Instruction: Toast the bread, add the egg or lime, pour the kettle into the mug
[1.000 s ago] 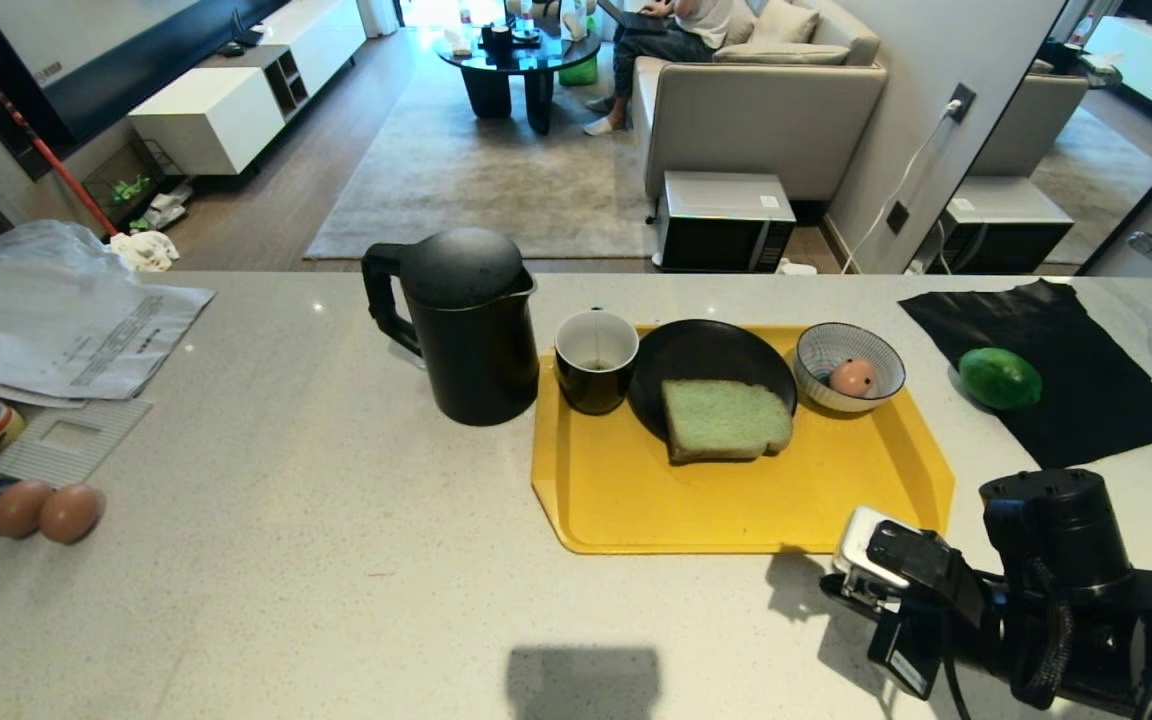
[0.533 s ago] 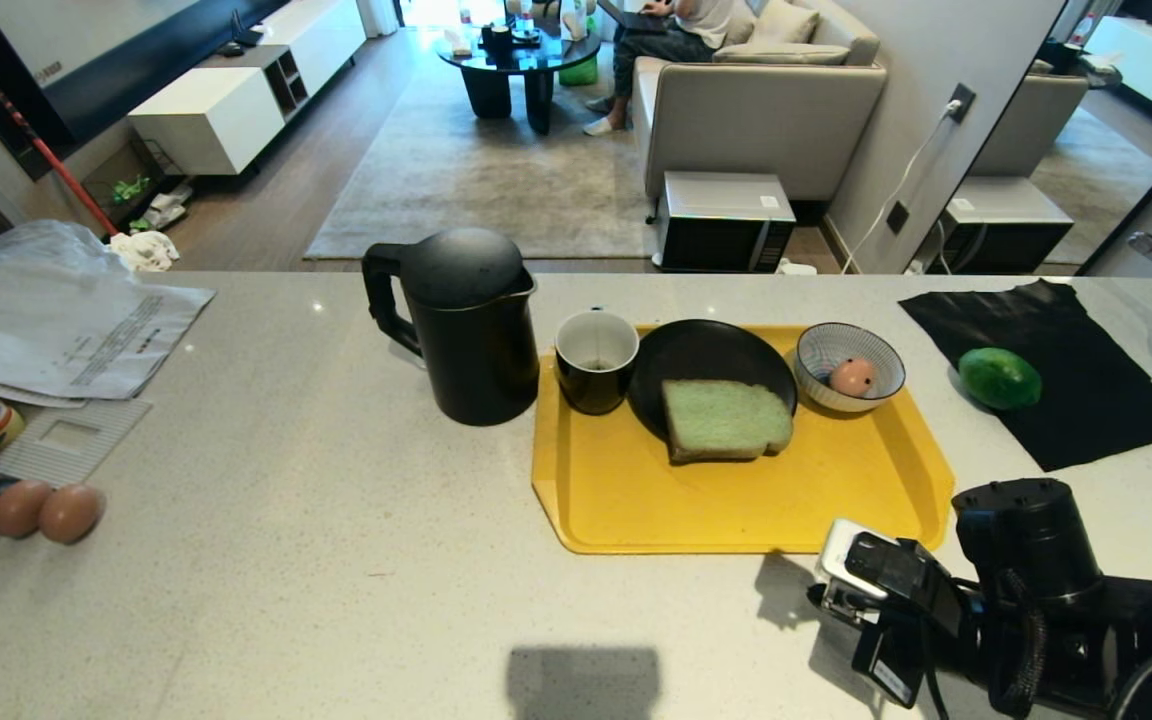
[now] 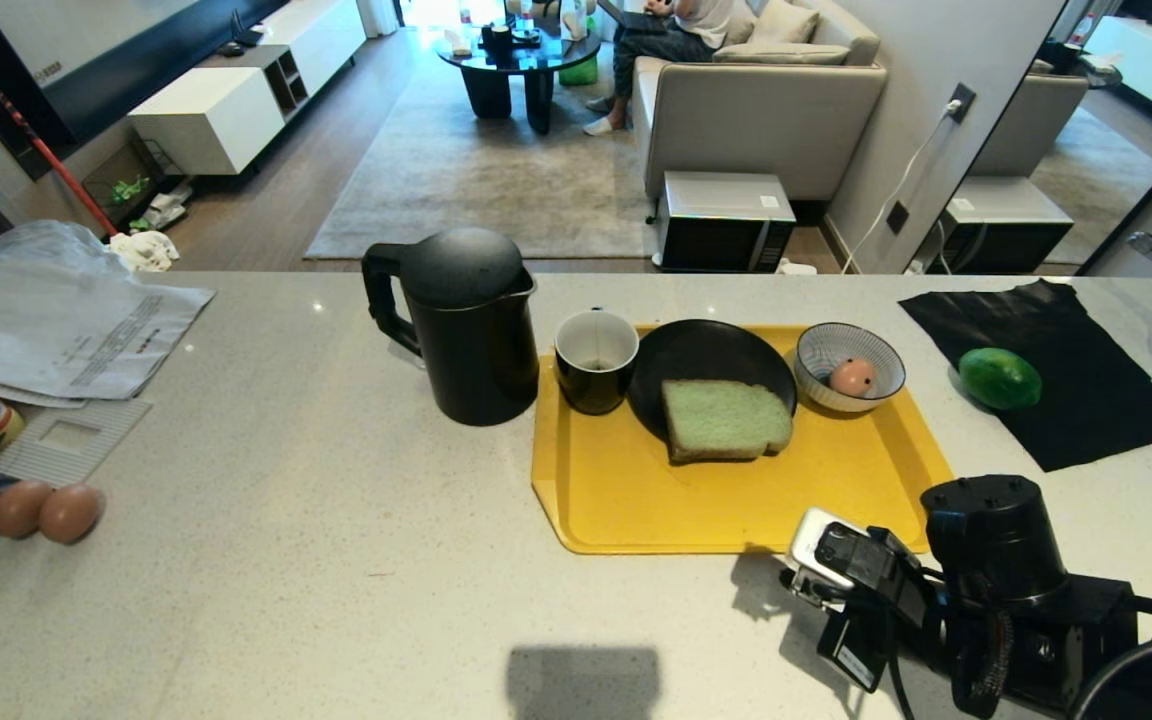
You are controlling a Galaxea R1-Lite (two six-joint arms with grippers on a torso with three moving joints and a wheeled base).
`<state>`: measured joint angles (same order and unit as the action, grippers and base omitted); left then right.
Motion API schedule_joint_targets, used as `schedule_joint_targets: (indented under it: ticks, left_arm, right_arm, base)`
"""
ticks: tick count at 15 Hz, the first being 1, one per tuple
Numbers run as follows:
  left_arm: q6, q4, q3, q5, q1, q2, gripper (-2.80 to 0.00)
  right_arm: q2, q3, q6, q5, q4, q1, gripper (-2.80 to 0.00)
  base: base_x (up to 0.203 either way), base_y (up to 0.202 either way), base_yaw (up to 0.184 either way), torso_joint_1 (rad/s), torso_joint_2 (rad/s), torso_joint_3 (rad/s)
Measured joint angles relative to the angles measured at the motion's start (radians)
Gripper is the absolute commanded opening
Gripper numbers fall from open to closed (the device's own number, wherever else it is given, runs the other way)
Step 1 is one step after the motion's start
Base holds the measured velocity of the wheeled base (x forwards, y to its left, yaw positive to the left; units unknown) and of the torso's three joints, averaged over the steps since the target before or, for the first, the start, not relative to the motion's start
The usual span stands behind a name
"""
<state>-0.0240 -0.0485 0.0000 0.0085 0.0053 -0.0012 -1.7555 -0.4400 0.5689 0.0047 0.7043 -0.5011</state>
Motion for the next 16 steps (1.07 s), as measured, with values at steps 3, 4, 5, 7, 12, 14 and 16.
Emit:
schedule_joint_targets:
  ticks: [3, 4, 5, 7, 12, 14, 16]
  left_arm:
    - [0.000, 0.000, 0.000, 0.001, 0.000, 0.000, -2.80]
    - [0.000, 0.000, 0.000, 0.000, 0.000, 0.000, -2.80]
    - [0.000, 0.000, 0.000, 0.000, 0.000, 0.000, -2.80]
    - [0.000, 0.000, 0.000, 0.000, 0.000, 0.000, -2.80]
    - [0.000, 0.000, 0.000, 0.000, 0.000, 0.000, -2.80]
    - [0.000, 0.000, 0.000, 0.000, 0.000, 0.000, -2.80]
    - [0.000, 0.000, 0.000, 0.000, 0.000, 0.000, -2.80]
  right_arm:
    - [0.003, -0.001, -0.002, -0.005, 0.000, -0.003, -2.80]
    - [0.004, -0.001, -0.007, -0.009, 0.001, -0.005, -2.80]
    - [0.006, -0.001, -0.013, -0.011, 0.001, -0.007, -2.80]
    - [0.009, 0.001, -0.015, -0.013, 0.006, -0.008, -2.80]
    - [0.003, 0.019, -0.015, -0.028, 0.073, -0.025, -2.80]
    - [0.003, 0.022, -0.015, -0.028, 0.073, -0.027, -2.80]
    - [0.008, 0.032, -0.015, -0.027, 0.074, -0.028, -2.80]
  base:
    - [0.000, 0.000, 0.000, 0.000, 0.00, 0.000]
    - [0.000, 0.000, 0.000, 0.000, 0.00, 0.000]
    - [0.000, 0.000, 0.000, 0.000, 0.00, 0.000]
    - [0.000, 0.000, 0.000, 0.000, 0.00, 0.000]
    - [0.000, 0.000, 0.000, 0.000, 0.00, 0.000]
    - [0.000, 0.000, 0.000, 0.000, 0.00, 0.000]
    - [0.000, 0.000, 0.000, 0.000, 0.00, 0.000]
